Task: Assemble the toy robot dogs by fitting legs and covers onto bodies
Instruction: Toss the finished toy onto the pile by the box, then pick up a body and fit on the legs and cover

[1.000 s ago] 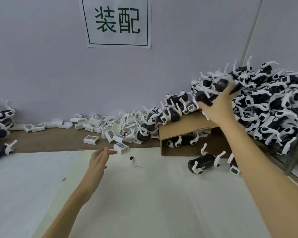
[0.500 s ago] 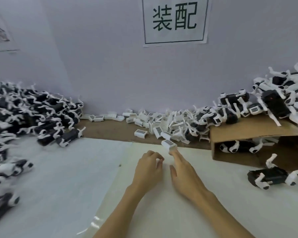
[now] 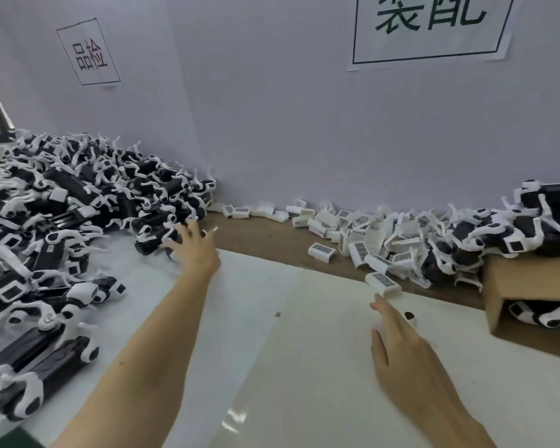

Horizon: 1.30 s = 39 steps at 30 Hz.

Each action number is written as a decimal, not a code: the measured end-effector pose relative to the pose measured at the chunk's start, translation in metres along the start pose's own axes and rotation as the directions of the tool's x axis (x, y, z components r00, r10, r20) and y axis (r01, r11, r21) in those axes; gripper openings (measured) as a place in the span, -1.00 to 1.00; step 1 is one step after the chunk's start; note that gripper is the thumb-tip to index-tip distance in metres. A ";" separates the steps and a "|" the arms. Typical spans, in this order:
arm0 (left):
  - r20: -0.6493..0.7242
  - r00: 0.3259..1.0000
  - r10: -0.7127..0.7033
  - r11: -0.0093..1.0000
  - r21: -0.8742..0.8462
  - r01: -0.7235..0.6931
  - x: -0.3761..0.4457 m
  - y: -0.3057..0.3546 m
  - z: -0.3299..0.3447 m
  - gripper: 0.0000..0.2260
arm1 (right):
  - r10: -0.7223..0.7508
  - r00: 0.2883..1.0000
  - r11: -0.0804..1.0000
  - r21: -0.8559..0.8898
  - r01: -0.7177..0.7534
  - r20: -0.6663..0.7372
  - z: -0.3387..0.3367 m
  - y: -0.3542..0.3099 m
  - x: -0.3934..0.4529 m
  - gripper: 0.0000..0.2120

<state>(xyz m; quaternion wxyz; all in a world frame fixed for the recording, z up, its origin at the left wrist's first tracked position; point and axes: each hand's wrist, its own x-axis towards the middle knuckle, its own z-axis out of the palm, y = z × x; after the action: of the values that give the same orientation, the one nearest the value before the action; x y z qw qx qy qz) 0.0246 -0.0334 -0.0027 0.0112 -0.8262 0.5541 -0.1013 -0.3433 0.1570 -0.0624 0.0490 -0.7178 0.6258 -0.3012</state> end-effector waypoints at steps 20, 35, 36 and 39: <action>-0.267 0.869 0.416 0.719 -0.488 -0.494 -0.059 0.048 -0.016 -0.73 | 0.037 0.999 0.998 -0.055 -0.036 0.012 -0.004 -0.005 0.002 -0.59; -0.149 0.970 0.193 0.828 -0.505 -0.242 -0.088 0.027 0.007 -0.81 | 0.063 0.997 0.997 -0.030 -0.065 -0.051 -0.015 -0.009 -0.012 -0.67; -0.190 0.960 0.207 0.783 -0.556 -0.279 -0.091 0.029 0.007 -0.82 | 0.057 0.997 0.998 -0.030 -0.059 -0.054 -0.014 -0.009 -0.011 -0.67; -0.324 0.911 0.256 0.636 -0.653 -0.411 -0.114 0.048 -0.007 -0.84 | 0.046 0.997 0.998 -0.027 -0.048 -0.062 -0.012 -0.007 -0.008 -0.69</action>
<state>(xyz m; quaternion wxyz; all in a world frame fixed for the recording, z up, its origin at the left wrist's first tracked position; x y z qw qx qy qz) -0.0620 0.0531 -0.0198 -0.3445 -0.6339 0.6913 0.0404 -0.3435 0.1693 -0.0524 0.0267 -0.6939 0.6479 -0.3130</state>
